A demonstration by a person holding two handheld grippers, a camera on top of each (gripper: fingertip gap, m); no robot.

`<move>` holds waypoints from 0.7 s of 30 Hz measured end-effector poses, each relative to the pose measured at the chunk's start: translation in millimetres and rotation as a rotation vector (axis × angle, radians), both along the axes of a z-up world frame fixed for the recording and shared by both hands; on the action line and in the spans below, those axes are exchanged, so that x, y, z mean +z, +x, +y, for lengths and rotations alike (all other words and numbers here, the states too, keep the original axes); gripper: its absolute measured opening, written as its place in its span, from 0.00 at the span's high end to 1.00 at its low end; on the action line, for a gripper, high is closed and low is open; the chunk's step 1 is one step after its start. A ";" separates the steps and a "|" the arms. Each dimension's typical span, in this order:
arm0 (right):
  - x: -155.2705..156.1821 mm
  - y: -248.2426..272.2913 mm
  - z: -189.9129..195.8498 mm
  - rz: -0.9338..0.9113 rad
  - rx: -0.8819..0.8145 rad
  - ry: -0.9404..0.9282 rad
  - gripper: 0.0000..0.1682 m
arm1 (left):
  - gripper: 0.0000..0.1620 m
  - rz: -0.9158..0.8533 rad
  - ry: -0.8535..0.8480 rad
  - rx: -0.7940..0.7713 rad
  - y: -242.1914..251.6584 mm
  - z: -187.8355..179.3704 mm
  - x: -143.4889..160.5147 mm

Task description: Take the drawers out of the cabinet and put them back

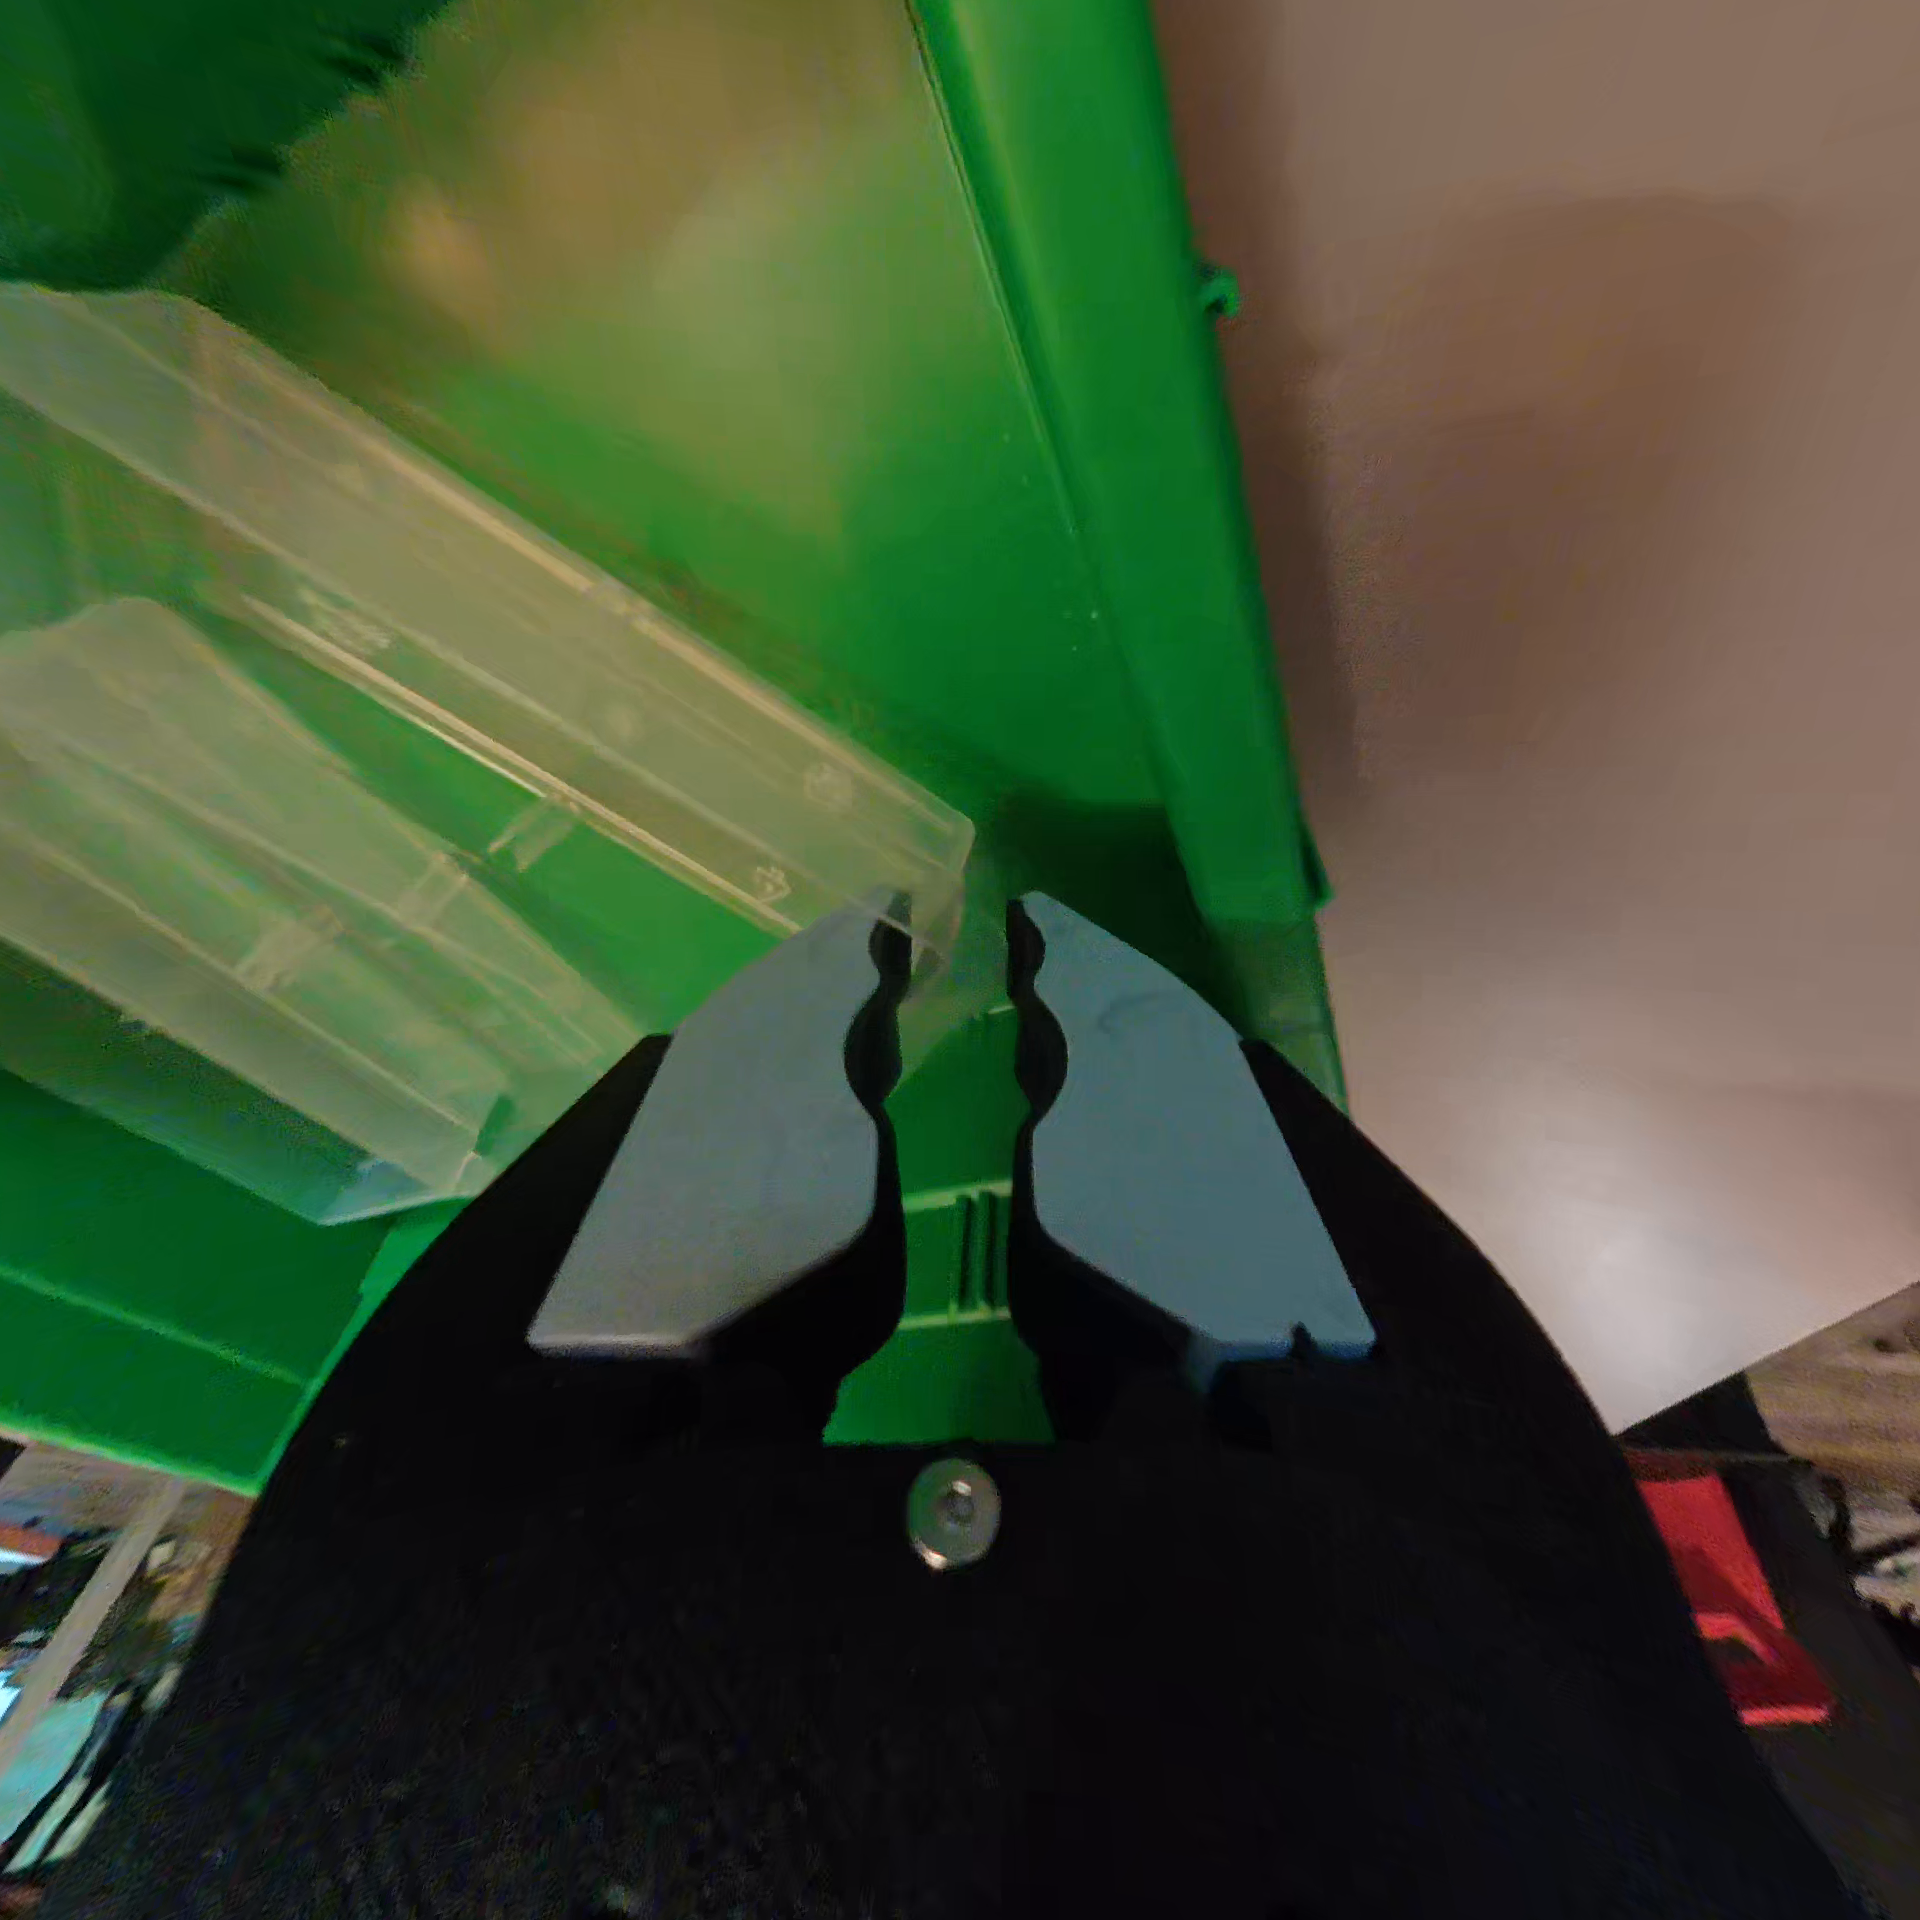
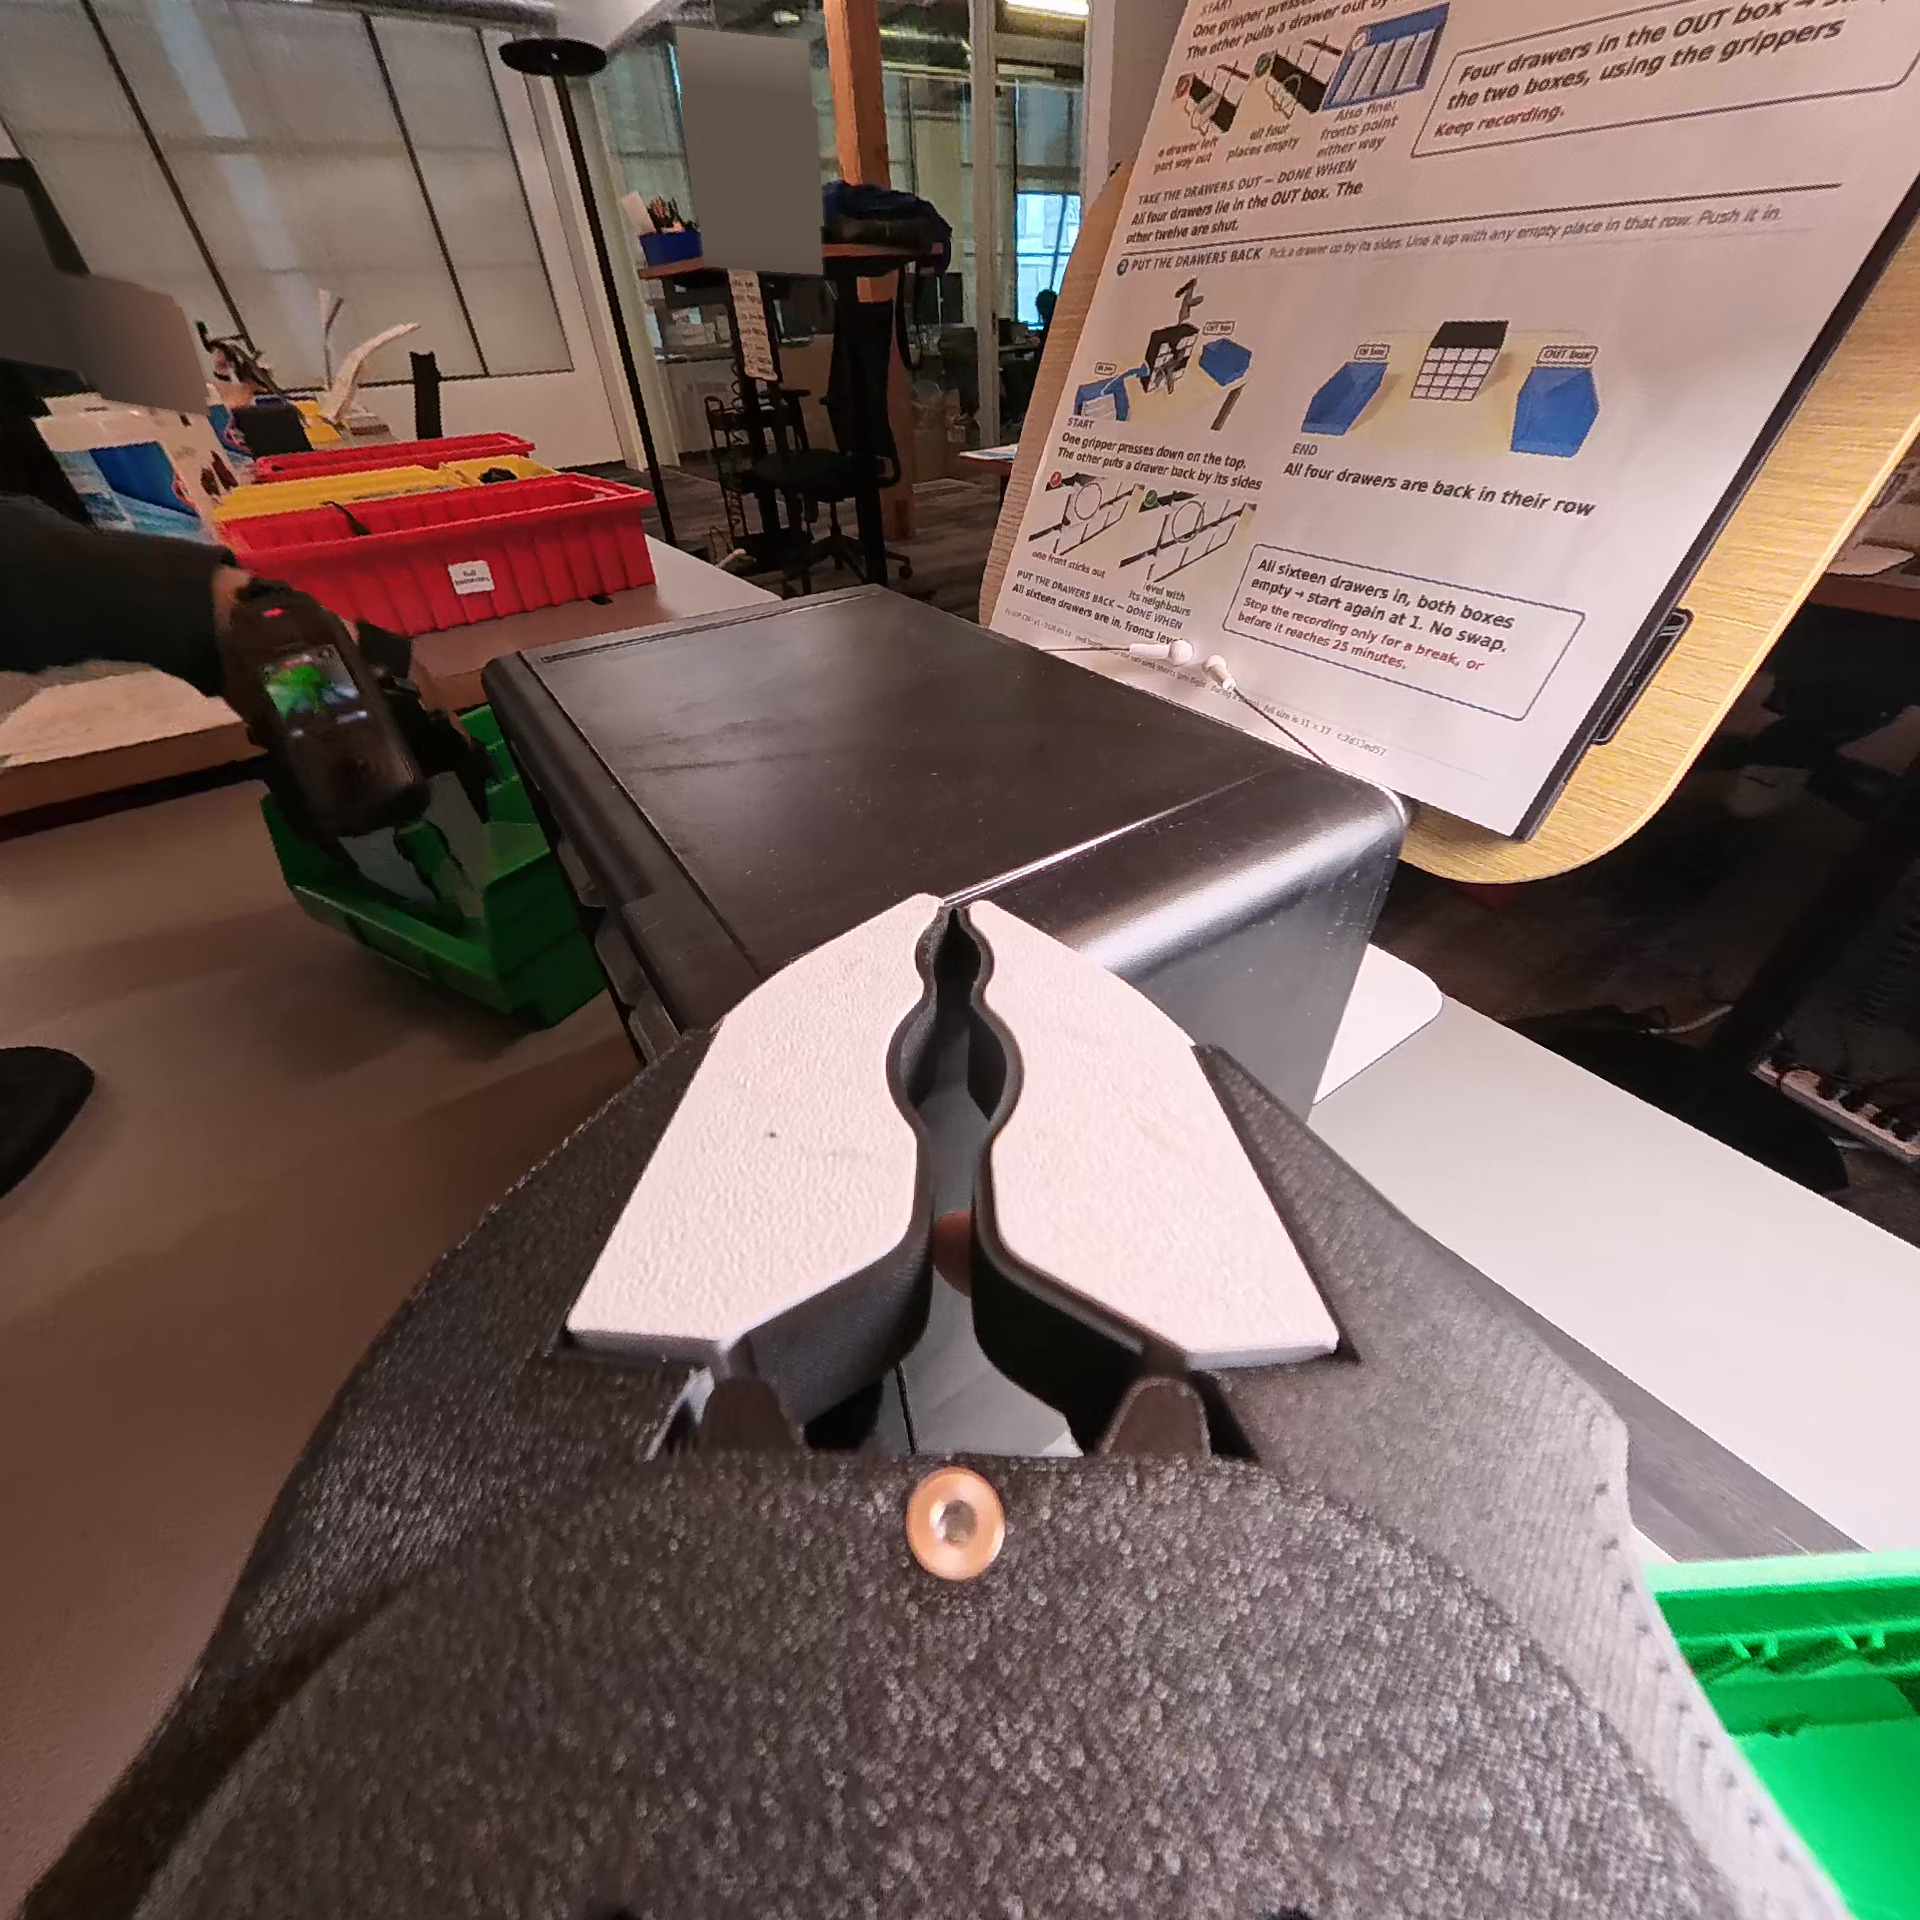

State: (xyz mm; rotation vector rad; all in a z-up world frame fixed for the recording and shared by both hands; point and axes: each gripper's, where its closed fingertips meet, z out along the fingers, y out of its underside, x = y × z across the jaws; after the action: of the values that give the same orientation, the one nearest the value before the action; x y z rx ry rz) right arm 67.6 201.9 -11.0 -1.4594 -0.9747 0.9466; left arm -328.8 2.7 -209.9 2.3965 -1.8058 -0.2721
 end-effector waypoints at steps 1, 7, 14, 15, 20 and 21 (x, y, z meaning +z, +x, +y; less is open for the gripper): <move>0.0 -0.1 0.1 0.002 0.002 -0.002 1.00 | 0.89 -0.025 0.012 0.013 4.2 0.1 8.0; 0.1 -0.2 0.3 0.018 0.010 -0.015 1.00 | 0.89 -0.251 0.070 0.142 45.3 -4.0 71.0; 0.1 0.2 0.6 0.018 -0.002 -0.013 1.00 | 0.89 -0.502 -0.006 0.213 115.8 -36.0 123.1; 0.2 0.2 0.7 0.021 0.000 -0.016 1.00 | 0.89 -0.523 -0.030 0.199 130.0 -43.2 127.0; 0.3 0.3 0.8 0.031 -0.001 -0.023 1.00 | 0.89 -0.534 -0.116 0.110 200.1 -65.7 137.5; 0.3 0.4 0.8 0.031 -0.003 -0.023 1.00 | 0.89 -0.526 -0.122 0.103 212.3 -65.3 139.7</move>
State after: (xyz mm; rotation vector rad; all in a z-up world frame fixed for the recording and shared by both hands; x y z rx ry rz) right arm 68.0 202.7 -10.7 -1.4610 -0.9409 0.9784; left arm -116.5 -62.7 -70.2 2.6253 -1.7987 0.5122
